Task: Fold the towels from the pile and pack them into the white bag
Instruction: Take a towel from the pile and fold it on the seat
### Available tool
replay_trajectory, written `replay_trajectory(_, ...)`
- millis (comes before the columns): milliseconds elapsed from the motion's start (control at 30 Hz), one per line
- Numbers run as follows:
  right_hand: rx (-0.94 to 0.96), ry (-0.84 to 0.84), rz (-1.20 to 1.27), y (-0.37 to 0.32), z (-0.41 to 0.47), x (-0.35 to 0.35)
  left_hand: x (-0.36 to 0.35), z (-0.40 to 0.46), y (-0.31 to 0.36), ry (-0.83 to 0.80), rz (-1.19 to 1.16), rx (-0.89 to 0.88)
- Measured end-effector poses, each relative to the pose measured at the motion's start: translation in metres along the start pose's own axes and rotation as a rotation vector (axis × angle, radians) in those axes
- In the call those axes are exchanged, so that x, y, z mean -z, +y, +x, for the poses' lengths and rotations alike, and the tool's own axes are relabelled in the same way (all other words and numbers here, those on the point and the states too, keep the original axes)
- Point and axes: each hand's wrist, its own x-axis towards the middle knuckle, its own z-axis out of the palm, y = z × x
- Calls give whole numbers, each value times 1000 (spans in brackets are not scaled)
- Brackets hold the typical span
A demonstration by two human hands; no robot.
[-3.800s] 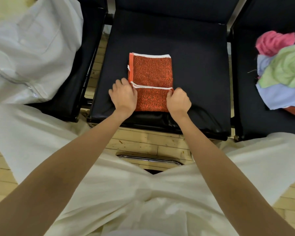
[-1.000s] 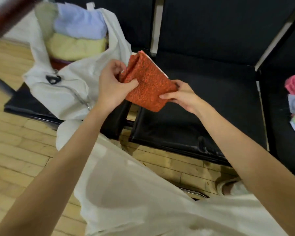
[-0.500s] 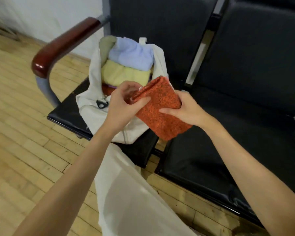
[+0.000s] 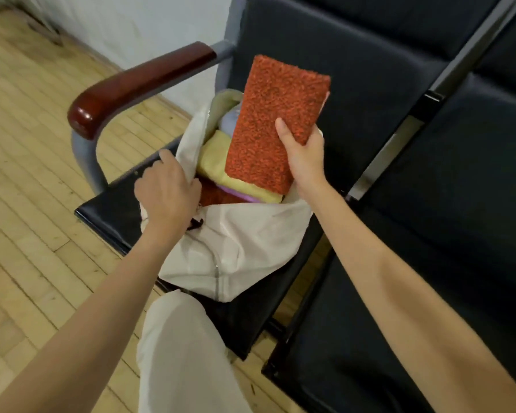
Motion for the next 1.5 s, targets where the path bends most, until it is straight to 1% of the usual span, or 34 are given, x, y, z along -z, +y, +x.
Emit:
replay_trajectory(133,-43,-150,-188,12,12,-25,-7,9,-4,31,23,-19)
replay_trajectory(267,-79,-392,-325,20,11,-32,-11,15,-9,33,26,-55)
replay_trajectory(333,-165,-501,-341,23,12,-31,-8,14,-10,44,5,-37)
replay_trajectory(367,-224,-528,-332,24,15,-29,-5,14,-10,49,-16,-30)
replay_trajectory(467,-467,-612,-315,21,26,-22,3,14,-10,62,-102,-16)
replay_trajectory(533,-614,-715,-407,18,30,-18,5,16,-8,71,-159,-12)
replay_trajectory(633,-677,-823,-575,12,31,-18,3,13,-2,53,-185,-23)
replay_trajectory(733,-722,-934,-616,5,29,-30,2,13,-2,39,-203,-44)
replay_trajectory(767,-704,-962,-647,4,28,-35,4,15,-4,37,-220,-51)
replay_trajectory(833,-638,-988,-700,1,26,-46,10,19,-9,32,-265,-64)
replay_trajectory(900,-594,-977,-654,3,29,-52,17,22,-13,17,-284,-74)
replay_trajectory(967,-543,-907,-552,4,30,-59,21,24,-15,8,-271,-92)
replay_trajectory(1000,-488,-853,-532,4,29,-63,21,25,-15,5,-255,-101)
replay_trajectory(1067,-349,-779,-544,8,24,-69,18,28,-15,-4,-213,-94)
replay_trajectory(1100,-317,-779,-551,9,22,-71,16,31,-15,-8,-202,-85)
replay_trajectory(1133,-342,-814,-547,9,20,-73,15,33,-16,-12,-200,-87)
replay_trajectory(1167,-410,-877,-532,8,19,-74,15,36,-17,-18,-210,-104)
replay_trajectory(1267,-614,-1131,-508,4,21,-80,19,37,-17,-50,-322,-200)
replay_trajectory(1300,-652,-1181,-507,4,21,-84,22,36,-16,-53,-354,-225)
replay_trajectory(1333,-662,-1189,-520,6,19,-88,25,35,-15,-54,-371,-232)
replay_trajectory(1367,-644,-1157,-546,8,15,-93,27,35,-15,-55,-380,-220)
replay_trajectory(1467,-466,-958,-707,16,4,-108,26,41,-22,-55,-400,-158)
replay_trajectory(1500,-415,-928,-763,17,3,-111,25,42,-24,-54,-405,-142)
